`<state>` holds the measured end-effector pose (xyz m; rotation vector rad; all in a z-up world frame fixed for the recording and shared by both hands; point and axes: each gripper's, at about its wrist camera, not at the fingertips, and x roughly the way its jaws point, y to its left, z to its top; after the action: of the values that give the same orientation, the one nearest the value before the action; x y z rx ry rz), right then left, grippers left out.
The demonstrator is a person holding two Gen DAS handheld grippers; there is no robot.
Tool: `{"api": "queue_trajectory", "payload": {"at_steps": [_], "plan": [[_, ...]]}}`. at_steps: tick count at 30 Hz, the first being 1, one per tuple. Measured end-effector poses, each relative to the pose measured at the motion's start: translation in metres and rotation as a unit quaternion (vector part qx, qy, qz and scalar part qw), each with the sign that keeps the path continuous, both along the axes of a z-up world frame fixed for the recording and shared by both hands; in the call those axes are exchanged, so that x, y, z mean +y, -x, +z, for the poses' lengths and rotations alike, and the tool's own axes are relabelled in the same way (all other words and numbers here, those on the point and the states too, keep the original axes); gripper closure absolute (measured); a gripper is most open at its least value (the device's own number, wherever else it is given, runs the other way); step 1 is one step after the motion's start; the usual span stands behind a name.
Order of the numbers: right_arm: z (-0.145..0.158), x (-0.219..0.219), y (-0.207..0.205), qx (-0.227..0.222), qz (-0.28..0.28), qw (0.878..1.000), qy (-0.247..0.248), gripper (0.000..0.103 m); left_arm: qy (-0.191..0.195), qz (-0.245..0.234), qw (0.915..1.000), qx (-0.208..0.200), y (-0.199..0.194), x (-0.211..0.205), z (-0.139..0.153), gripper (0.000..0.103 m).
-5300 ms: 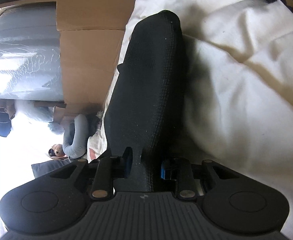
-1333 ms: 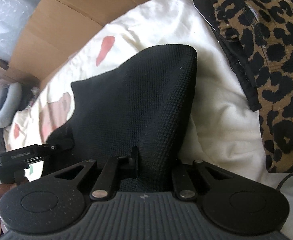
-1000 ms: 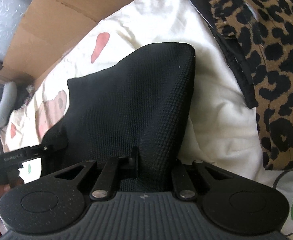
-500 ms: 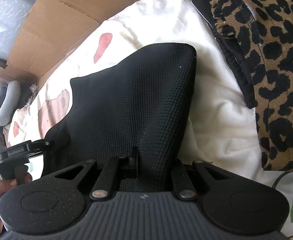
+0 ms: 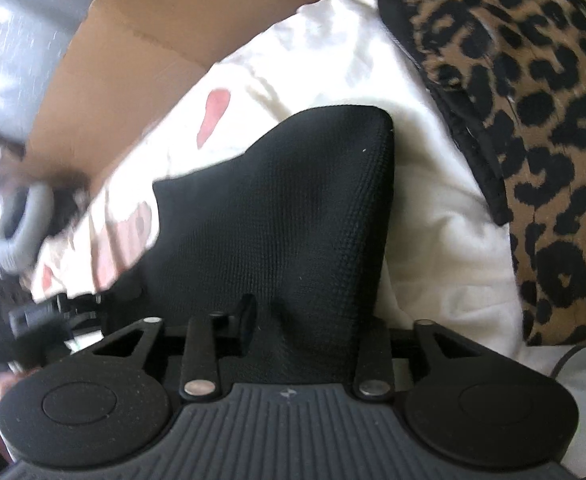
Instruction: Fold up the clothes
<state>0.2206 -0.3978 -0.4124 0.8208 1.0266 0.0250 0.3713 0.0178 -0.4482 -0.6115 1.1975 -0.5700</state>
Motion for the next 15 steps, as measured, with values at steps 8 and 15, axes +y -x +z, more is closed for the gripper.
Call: {"api": "queue_trajectory", "payload": {"at_steps": [8,15], "plan": [[-0.009,0.011,-0.007,0.003,-0.014,1.000,-0.004,0.079,0.001,0.013,0.9994,0.034,-0.011,0.000,-0.005,0.057],[0.007,0.024,-0.008,0.013,0.010,0.998,0.059,0.094,-0.058,0.007,0.9982,0.011,0.004,-0.013,0.021,0.066]]}}
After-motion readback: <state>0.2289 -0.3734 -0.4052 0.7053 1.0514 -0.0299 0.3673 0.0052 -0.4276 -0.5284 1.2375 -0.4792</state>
